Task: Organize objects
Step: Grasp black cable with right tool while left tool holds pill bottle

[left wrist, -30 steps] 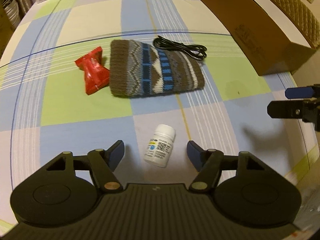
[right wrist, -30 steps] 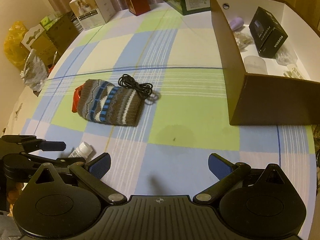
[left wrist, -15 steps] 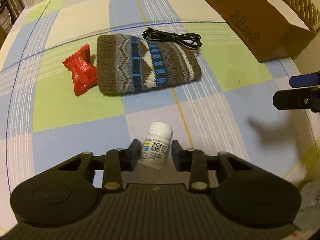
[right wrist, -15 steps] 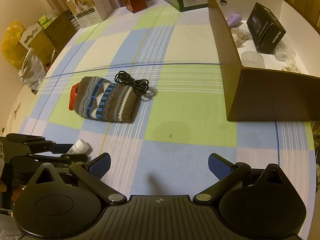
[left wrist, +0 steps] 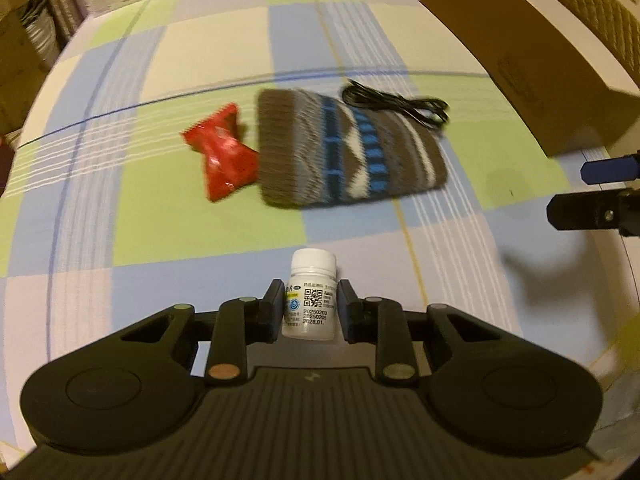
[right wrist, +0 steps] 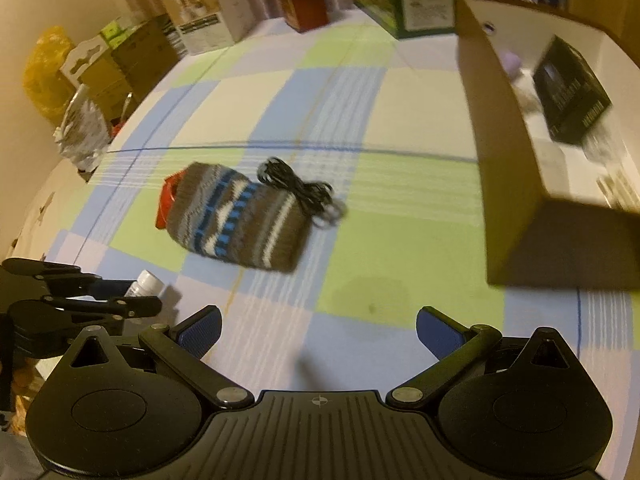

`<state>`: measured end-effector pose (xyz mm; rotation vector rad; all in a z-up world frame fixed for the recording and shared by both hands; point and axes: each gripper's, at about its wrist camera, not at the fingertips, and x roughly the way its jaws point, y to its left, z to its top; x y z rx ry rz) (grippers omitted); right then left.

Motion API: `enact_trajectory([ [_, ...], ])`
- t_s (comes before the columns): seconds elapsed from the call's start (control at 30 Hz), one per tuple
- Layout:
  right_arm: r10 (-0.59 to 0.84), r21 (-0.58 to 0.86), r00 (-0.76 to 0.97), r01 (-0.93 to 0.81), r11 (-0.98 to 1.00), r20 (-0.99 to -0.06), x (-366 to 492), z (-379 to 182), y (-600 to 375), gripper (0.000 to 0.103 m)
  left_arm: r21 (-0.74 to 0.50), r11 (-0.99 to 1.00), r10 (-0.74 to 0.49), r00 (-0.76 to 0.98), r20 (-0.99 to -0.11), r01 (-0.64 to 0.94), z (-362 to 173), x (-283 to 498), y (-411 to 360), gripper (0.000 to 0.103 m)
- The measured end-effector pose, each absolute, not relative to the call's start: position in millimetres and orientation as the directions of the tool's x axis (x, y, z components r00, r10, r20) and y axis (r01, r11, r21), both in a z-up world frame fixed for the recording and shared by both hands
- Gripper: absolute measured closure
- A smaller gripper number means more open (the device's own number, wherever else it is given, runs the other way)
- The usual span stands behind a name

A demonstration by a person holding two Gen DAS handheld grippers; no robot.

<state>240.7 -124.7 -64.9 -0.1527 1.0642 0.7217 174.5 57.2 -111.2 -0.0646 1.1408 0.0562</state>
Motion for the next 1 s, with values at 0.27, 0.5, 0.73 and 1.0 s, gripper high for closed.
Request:
enact_trajectory([
  [0.27, 0.523, 0.153, 0.349, -0.702, 0.695, -0.777, 272, -63, -88, 0.025, -0.028, 0.985, 0.055, 0.459, -0.887, -0.172, -89, 177, 86, 0.080],
  [0.5, 0.541, 0.116, 0.306, -0.783, 0.611, -0.783, 307, -89, -53, 0.054, -0.046, 0.976, 0.063, 0.482, -0.874, -0.211, -79, 191, 102, 0.080],
  [0.73, 0.509, 0.095, 0.240, -0.833, 0.545, -0.827, 322, -119, -28, 0.063, -0.058, 0.973, 0.059, 0.482, -0.874, -0.225, -81, 211, 111, 0.080],
  [1.0, 0.449, 0.094, 0.287, -0.748, 0.657, -0.846, 348, -131, -35, 0.086, -0.064, 0.973, 0.050, 0.474, -0.879, -0.222, -84, 227, 115, 0.080],
])
